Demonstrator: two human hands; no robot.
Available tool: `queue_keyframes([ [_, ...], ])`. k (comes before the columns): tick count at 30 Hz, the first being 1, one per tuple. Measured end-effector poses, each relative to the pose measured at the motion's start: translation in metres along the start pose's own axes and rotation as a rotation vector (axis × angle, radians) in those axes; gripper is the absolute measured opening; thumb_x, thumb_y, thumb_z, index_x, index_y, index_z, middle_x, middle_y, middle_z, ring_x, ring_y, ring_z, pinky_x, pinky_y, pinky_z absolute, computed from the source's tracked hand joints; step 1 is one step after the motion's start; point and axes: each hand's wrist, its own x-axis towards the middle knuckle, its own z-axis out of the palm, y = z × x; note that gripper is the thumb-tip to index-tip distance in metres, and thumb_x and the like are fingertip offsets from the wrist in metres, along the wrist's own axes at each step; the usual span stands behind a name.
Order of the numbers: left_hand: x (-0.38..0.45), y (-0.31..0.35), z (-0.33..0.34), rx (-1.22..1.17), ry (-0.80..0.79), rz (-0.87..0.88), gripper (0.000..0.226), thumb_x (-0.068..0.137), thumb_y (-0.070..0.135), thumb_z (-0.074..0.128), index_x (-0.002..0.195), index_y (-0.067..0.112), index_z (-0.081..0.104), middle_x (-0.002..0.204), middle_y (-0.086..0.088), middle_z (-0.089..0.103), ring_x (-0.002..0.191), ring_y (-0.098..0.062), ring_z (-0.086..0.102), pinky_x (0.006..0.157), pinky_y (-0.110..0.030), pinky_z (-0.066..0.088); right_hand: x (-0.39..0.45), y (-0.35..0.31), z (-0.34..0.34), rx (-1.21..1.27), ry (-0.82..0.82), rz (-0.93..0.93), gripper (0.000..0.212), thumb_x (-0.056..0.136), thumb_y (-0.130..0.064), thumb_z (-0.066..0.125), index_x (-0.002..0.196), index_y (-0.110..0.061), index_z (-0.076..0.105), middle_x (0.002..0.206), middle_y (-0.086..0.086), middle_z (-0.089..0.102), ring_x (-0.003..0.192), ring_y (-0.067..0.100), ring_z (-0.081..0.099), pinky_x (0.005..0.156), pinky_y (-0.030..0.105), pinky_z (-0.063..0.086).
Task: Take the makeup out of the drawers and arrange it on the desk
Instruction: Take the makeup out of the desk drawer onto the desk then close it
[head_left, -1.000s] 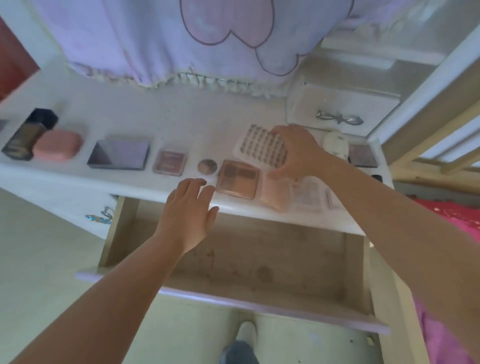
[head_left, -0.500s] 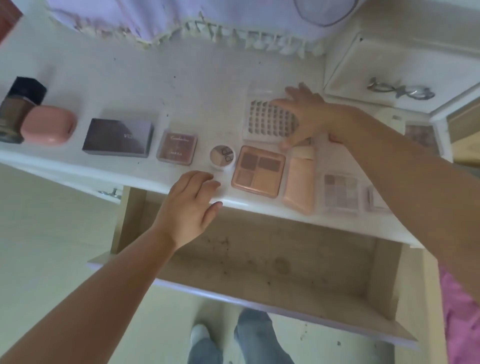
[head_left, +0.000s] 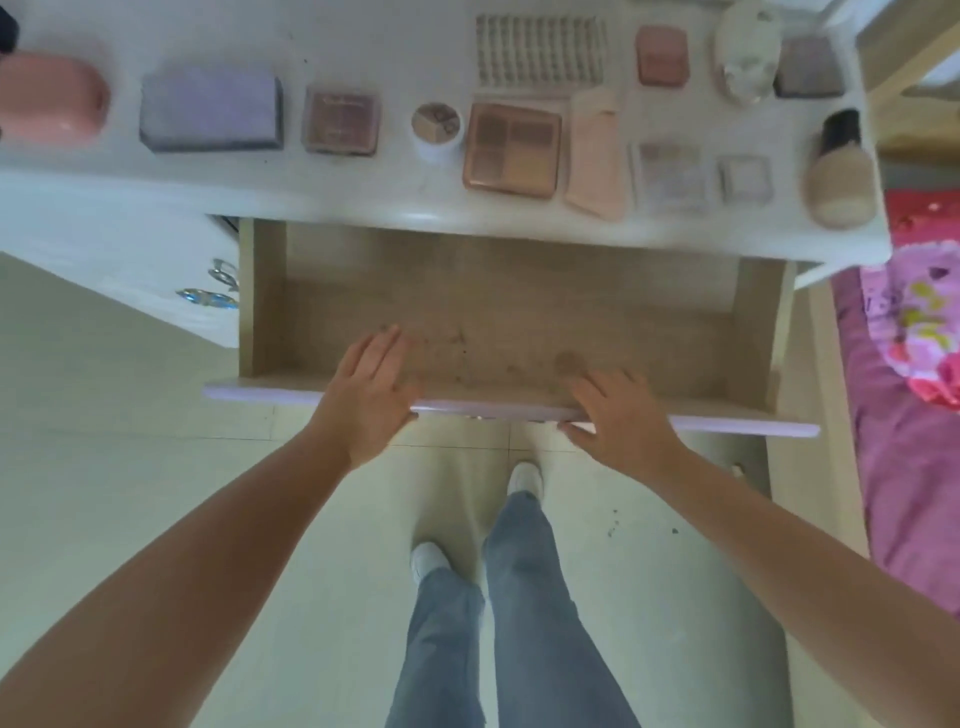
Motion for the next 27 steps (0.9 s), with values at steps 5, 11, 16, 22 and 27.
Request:
queue_keyframes([
  [5, -0.005, 0.012, 0.005, -0.023, 0.012, 0.071, 0.035, 0.033, 0.022, 0.092, 0.053, 0.014, 0.063, 0.048, 0.0, 0.057, 0.04, -0.019, 0.056, 0.048, -0.017, 0.043, -0.013, -0.001, 0.0, -0.151, -0.118, 0.039, 0.029, 0.044, -0.019, 0.089, 0.059, -0.01, 0.066, 0.059, 0.002, 0.063, 0.049, 0.021, 0.06, 0.063, 0.026, 0.024],
  [11, -0.002, -0.003, -0.013, -0.046, 0.114, 0.094, 0.034, 0.04, 0.022, 0.09, 0.055, 0.012, 0.062, 0.048, -0.001, 0.057, 0.039, -0.019, 0.054, 0.042, -0.017, 0.042, -0.01, 0.004, -0.015, -0.2, 0.053, 0.034, 0.014, 0.066, -0.024, 0.07, 0.061, -0.013, 0.064, 0.059, 0.0, 0.061, 0.049, 0.02, 0.058, 0.067, 0.031, 0.028],
  [16, 0.007, -0.016, -0.035, -0.13, 0.193, 0.124, 0.035, 0.042, 0.018, 0.091, 0.058, 0.012, 0.06, 0.054, -0.001, 0.059, 0.042, -0.016, 0.056, 0.04, -0.013, 0.04, -0.005, 0.009, -0.028, -0.168, 0.174, 0.064, 0.032, 0.078, -0.031, 0.041, 0.065, -0.01, 0.061, 0.065, 0.003, 0.062, 0.054, 0.023, 0.059, 0.065, 0.027, 0.033],
  [22, 0.008, -0.025, -0.031, -0.122, 0.247, 0.217, 0.032, 0.048, 0.018, 0.089, 0.062, 0.012, 0.061, 0.057, 0.0, 0.061, 0.044, -0.015, 0.056, 0.041, -0.016, 0.041, -0.004, 0.008, -0.029, -0.182, 0.171, 0.044, 0.034, 0.079, -0.032, 0.04, 0.064, -0.009, 0.06, 0.065, 0.004, 0.062, 0.054, 0.023, 0.058, 0.062, 0.027, 0.022],
  [27, 0.001, -0.02, -0.021, -0.031, 0.343, 0.097, 0.022, 0.068, 0.029, 0.074, 0.07, 0.014, 0.058, 0.061, -0.001, 0.063, 0.05, -0.02, 0.059, 0.056, -0.025, 0.037, -0.006, 0.009, -0.024, -0.181, 0.16, 0.066, 0.03, 0.078, -0.032, 0.045, 0.065, -0.01, 0.06, 0.065, 0.003, 0.062, 0.055, 0.022, 0.058, 0.062, 0.027, 0.022],
])
